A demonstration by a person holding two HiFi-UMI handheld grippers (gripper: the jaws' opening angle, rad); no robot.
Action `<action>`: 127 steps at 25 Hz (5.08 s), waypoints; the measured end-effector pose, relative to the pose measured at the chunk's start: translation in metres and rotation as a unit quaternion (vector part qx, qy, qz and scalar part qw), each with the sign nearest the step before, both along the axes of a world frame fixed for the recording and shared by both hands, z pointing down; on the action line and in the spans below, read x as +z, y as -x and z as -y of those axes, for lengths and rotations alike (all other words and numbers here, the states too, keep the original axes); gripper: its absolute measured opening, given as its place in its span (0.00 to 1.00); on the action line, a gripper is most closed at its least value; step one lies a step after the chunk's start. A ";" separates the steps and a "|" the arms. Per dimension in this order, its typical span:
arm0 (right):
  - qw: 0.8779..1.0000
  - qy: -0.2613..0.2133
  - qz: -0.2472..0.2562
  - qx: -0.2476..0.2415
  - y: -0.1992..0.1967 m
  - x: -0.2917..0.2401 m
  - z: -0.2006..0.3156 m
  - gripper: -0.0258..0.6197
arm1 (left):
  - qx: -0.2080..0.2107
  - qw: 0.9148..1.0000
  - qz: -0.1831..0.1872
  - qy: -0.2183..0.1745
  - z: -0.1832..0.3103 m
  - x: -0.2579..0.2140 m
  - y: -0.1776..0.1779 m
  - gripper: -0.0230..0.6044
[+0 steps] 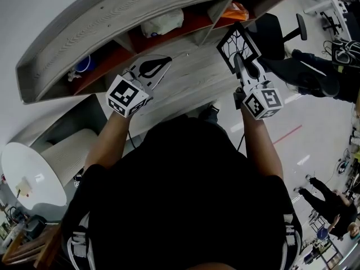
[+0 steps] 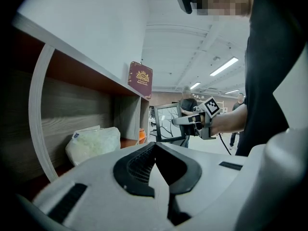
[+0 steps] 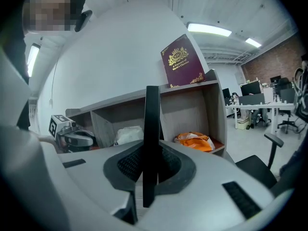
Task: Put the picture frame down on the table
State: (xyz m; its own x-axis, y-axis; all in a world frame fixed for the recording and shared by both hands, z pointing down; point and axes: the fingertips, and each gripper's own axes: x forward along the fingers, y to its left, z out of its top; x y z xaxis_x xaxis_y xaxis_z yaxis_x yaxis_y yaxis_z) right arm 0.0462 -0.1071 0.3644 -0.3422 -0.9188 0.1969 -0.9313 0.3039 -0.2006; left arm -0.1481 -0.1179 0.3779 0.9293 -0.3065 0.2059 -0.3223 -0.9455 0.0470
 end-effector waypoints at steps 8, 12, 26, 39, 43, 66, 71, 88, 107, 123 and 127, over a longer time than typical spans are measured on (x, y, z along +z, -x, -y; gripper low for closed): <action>1.000 -0.002 0.008 -0.019 -0.011 0.005 0.005 0.09 | -0.027 1.000 0.009 -0.012 0.000 -0.005 -0.007 0.06; 0.999 -0.006 0.016 -0.036 -0.017 0.002 0.010 0.09 | -0.054 0.998 0.009 -0.003 -0.004 -0.007 -0.009 0.06; 0.996 0.003 0.023 -0.087 -0.051 0.009 0.024 0.09 | -0.087 0.996 0.026 -0.001 -0.009 -0.005 -0.054 0.06; 0.994 0.009 0.027 -0.110 -0.066 0.014 0.039 0.09 | -0.092 0.995 0.029 0.000 -0.002 -0.001 -0.079 0.06; 0.993 0.017 0.024 -0.116 -0.066 0.020 0.042 0.09 | -0.088 0.996 0.031 0.000 0.000 0.000 -0.084 0.06; 0.987 0.083 0.016 -0.140 -0.061 0.079 0.034 0.09 | -0.074 0.993 0.074 0.055 0.010 0.067 -0.102 0.06; 0.985 0.106 0.011 -0.135 -0.068 0.101 0.035 0.09 | -0.068 0.989 0.098 0.087 0.005 0.101 -0.100 0.06; 0.975 0.159 0.004 -0.155 -0.060 0.156 0.031 0.09 | -0.102 0.973 0.124 0.164 -0.001 0.175 -0.076 0.06; 0.968 0.195 0.001 -0.161 -0.060 0.196 0.037 0.09 | -0.105 0.972 0.117 0.173 0.005 0.181 -0.077 0.06; 0.942 0.289 -0.015 -0.169 -0.057 0.285 0.015 0.09 | -0.092 0.971 0.124 0.183 -0.001 0.189 -0.087 0.06; 0.936 0.311 -0.012 -0.167 -0.051 0.304 0.009 0.09 | -0.091 0.971 0.125 0.180 -0.003 0.188 -0.087 0.06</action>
